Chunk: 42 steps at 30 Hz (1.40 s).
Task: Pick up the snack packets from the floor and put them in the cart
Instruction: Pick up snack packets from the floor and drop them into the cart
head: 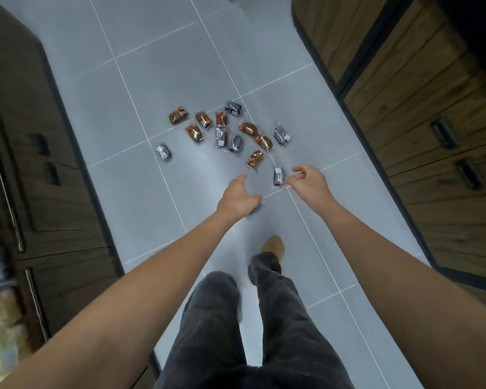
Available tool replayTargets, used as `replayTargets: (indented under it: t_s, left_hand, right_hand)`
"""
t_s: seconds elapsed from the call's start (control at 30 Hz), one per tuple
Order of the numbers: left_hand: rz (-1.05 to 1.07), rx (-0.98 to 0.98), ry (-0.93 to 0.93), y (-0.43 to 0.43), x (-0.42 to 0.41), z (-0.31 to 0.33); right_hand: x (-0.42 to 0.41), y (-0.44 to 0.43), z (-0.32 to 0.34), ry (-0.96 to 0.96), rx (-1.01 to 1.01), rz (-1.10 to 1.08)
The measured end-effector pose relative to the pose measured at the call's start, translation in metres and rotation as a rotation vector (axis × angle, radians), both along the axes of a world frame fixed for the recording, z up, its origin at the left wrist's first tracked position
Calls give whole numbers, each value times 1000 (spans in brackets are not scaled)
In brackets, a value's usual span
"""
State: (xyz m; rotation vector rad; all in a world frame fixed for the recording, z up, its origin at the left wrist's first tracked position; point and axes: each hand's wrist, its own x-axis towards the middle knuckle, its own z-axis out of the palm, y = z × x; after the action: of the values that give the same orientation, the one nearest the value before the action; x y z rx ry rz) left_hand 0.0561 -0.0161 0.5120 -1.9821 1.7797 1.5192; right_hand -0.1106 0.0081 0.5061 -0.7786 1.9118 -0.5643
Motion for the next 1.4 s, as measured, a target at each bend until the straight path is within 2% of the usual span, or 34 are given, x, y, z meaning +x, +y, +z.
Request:
replayTargets:
  t_s: [0.2, 0.63, 0.77, 0.83, 0.97, 1.1, 1.27, 1.4]
  left_hand:
    - [-29, 67, -78, -44, -22, -110]
    - [-106, 180, -173, -73, -44, -481]
    - [-154, 228, -226, -73, -50, -576]
    - [-190, 150, -252, -67, -49, -611]
    - [-226, -43, -333, -54, -41, -654]
    - [-111, -63, -285, -53, -42, -669]
    - [-12, -22, -224, -68, -44, -654]
    - [-80, -22, -234, -84, -46, -604]
  right_hand:
    - [-17, -41, -106, 49, 97, -49]
    - [-31, -113, -462, 99, 182, -73]
    - [-41, -127, -563, 205, 167, -45]
    - [-46, -132, -602, 263, 184, -39]
    - [-55, -140, -655, 325, 229, -43]
    - [-55, -143, -676, 392, 235, -61]
    - [-49, -133, -658, 362, 203, -50]
    - [-37, -115, -608, 334, 215, -56]
